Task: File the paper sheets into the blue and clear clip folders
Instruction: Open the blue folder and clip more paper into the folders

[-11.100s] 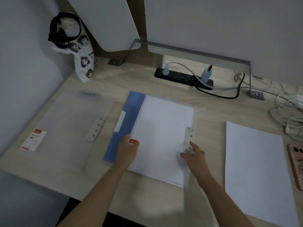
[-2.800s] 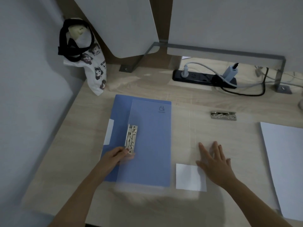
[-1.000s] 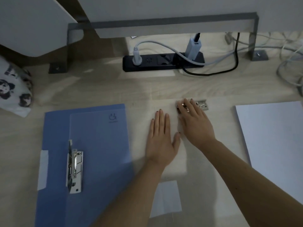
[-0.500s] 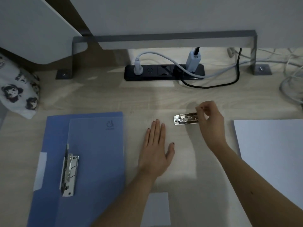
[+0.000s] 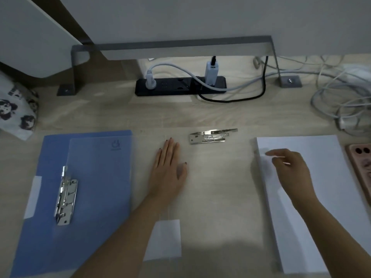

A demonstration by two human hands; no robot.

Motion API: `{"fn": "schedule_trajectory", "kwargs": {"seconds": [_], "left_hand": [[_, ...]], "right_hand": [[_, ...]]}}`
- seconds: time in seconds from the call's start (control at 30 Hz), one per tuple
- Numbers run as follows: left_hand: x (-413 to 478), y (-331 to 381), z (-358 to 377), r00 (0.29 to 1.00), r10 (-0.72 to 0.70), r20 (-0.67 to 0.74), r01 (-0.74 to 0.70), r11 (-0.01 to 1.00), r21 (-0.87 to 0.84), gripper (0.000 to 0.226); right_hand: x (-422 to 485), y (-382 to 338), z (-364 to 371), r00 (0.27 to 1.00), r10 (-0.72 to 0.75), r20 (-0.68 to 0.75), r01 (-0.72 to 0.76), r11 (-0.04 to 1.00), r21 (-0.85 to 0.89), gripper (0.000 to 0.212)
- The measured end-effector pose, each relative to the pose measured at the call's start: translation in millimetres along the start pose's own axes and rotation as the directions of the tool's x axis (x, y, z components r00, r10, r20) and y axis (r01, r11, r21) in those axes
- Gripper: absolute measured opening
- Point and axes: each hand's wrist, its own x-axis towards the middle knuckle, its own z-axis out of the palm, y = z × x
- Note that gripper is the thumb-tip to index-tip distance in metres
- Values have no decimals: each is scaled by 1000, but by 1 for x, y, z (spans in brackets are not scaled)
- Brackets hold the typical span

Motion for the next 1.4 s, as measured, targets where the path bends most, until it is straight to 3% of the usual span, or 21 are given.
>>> {"fn": "schedule_trajectory", "kwargs": {"seconds": [0.1, 0.2, 0.27, 0.33, 0.4, 0.47, 0.5, 0.67, 0.77, 0.9, 1.13, 1.4], "left_hand": [[-7, 19, -5, 994, -95, -54, 86, 985, -151, 69], [-28, 78, -9, 982, -158, -105, 102, 905, -412, 64], [-44, 126, -10, 988, -152, 24, 130, 740, -660, 53], [-55, 171, -14, 959, -116, 257, 281, 480, -831, 45], [-58, 202, -20, 862, -86, 500, 504, 264, -822, 47], [-54, 217, -18, 763, -67, 643, 646, 125, -753, 33], [-51, 221, -17, 742, -86, 664, 670, 104, -735, 26], [-38, 227, -13, 740, -149, 656, 673, 191, -715, 19], [-42, 230, -5, 774, -143, 616, 633, 163, -757, 19], [-58, 240, 0, 833, -78, 547, 553, 87, -829, 22], [-58, 248, 2, 843, -8, 537, 537, -39, -843, 24], [-58, 251, -1, 862, -16, 506, 505, -43, -862, 29]], "right_hand": [[-24, 27, -30, 1000, 29, -2, -29, 999, -41, 25], [-43, 48, -44, 1000, 0, 25, 3, 996, -90, 25], [-48, 57, -45, 997, -3, 72, 11, 994, -107, 27], [-50, 66, -44, 993, -17, 117, 35, 987, -159, 28], [-51, 71, -43, 989, -34, 145, 64, 976, -207, 30], [-50, 73, -43, 987, -41, 155, 75, 972, -222, 31], [-50, 74, -45, 986, -42, 160, 78, 971, -225, 32], [-48, 76, -47, 984, -39, 175, 75, 976, -205, 31], [-49, 73, -51, 979, -43, 198, 78, 982, -169, 35], [-51, 66, -56, 971, 23, 239, -9, 998, -58, 55], [-49, 73, -64, 962, 53, 268, -93, 985, 142, 24], [-50, 75, -66, 958, 75, 278, -152, 951, 269, 10]]}}
